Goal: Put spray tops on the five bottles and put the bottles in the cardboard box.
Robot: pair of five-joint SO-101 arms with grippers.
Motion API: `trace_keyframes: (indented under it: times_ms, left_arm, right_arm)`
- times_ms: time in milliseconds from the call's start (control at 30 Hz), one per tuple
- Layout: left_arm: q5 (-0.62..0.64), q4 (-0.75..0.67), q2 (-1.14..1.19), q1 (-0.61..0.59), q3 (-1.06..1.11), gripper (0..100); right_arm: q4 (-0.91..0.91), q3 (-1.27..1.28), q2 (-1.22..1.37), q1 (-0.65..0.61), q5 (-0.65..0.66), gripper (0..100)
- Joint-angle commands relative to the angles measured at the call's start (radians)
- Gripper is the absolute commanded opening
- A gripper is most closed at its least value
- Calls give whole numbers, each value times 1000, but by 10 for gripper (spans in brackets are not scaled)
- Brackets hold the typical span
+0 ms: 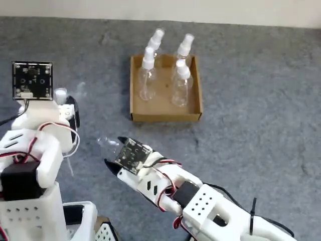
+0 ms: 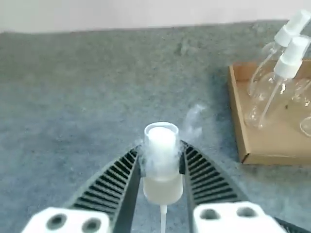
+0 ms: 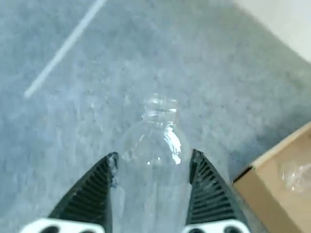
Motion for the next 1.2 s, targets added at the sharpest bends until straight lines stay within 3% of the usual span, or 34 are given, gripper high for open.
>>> trace_keyframes:
  times_ms: [0, 200, 367, 567, 700, 933, 1167]
  left_arm:
    - [15, -55, -91, 42, 76, 3]
    - [25, -101, -278, 104, 159, 3]
    - [147, -103, -295, 108, 85, 3]
    - [224, -176, -298, 219, 58, 3]
    - [226, -221, -295, 254, 61, 3]
    - [224, -428, -294, 254, 217, 3]
    - [224, -448, -294, 254, 285, 3]
  right_arm:
    - [-81, 28, 2, -7, -8, 4]
    - [-88, 54, -36, -13, -14, 4]
    - [-82, 114, -160, -12, -15, 4]
    - [-81, 193, -240, -7, -12, 4]
    - [-81, 196, -240, -8, -12, 4]
    - [-81, 196, -242, -7, -12, 4]
    - [-81, 196, -242, -5, -12, 4]
